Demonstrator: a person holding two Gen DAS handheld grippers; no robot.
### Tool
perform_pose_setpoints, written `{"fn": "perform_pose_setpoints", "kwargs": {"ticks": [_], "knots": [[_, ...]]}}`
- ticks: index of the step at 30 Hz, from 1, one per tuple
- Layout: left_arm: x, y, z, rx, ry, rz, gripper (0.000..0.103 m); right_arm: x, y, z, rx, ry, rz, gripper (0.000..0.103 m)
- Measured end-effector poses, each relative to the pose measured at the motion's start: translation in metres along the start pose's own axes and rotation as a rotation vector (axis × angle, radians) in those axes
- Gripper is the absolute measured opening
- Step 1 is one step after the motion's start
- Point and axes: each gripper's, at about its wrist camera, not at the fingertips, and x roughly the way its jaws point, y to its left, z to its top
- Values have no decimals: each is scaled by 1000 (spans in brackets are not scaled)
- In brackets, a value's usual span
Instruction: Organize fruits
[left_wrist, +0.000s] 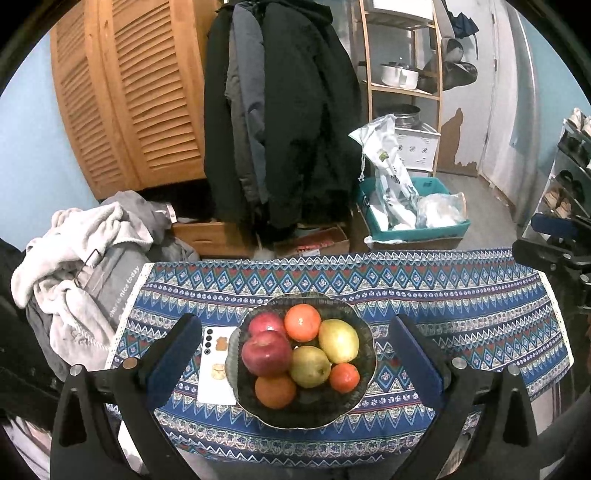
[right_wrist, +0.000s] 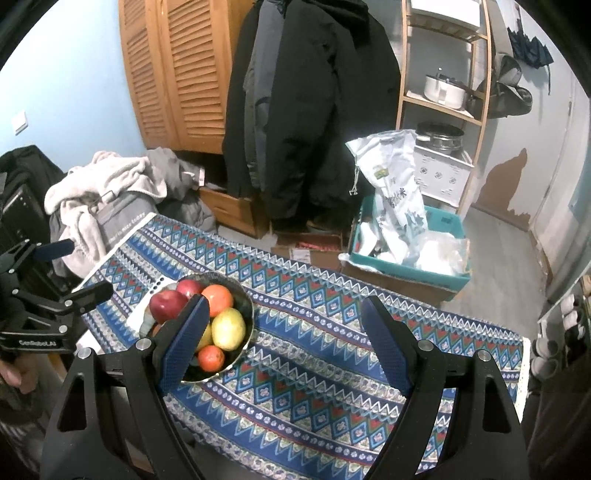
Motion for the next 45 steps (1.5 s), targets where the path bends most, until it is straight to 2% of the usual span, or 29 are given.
{"fn": "perform_pose_setpoints", "kwargs": {"ticks": [45], "knots": [[-2, -9, -2, 0, 14, -11, 102, -1, -1, 0, -3, 4, 0, 83]]}}
